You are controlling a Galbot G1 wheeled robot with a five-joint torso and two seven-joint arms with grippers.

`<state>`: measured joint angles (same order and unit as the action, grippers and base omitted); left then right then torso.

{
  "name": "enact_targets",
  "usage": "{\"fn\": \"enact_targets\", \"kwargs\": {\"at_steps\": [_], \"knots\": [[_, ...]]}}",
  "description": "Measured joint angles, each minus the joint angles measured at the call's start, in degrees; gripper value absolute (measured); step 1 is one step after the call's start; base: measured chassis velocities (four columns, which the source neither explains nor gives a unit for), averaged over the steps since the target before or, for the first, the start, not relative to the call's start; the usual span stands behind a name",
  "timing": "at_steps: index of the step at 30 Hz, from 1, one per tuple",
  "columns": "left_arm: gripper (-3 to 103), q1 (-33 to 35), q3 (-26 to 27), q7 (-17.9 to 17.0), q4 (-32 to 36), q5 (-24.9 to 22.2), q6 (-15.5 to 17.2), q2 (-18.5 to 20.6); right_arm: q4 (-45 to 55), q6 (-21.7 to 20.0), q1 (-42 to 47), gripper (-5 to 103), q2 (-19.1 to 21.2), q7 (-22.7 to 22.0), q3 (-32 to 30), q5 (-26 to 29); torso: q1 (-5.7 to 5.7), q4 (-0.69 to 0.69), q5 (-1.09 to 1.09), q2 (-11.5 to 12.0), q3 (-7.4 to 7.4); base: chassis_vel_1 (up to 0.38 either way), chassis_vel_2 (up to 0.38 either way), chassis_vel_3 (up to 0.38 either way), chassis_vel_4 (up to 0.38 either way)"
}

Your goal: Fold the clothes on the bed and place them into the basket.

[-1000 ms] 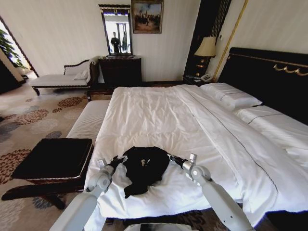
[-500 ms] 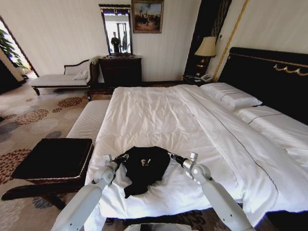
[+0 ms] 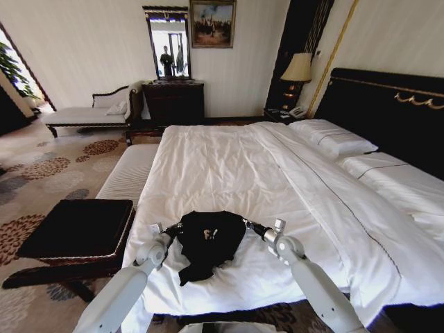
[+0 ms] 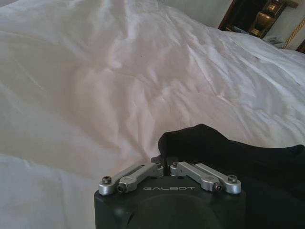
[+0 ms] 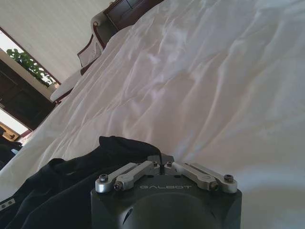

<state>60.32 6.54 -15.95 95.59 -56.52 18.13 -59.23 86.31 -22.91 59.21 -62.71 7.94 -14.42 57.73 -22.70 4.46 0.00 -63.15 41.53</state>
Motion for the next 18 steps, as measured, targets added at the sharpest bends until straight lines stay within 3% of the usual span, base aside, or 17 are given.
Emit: {"fn": "enact_targets", "kwargs": {"at_steps": [6,18], "knots": [[0,0.15,0.40,-0.09,2.94,-0.18,-0.12,1.46,2.82,-0.06,0.98,0,0.80,-0.57,-0.71,0.13,0.00,0.00,0.00,0.00,0.00,0.000,0.000,0.000,0.000],[0,0.09,4.26,-1.03,14.12,-2.04,-0.69,9.03,13.28,-1.24,-2.09,0,5.51,-5.50,-2.30,3.78,0.00,0.00,0.00,-0.01,-0.01,0.000,0.000,0.000,0.000]]}}
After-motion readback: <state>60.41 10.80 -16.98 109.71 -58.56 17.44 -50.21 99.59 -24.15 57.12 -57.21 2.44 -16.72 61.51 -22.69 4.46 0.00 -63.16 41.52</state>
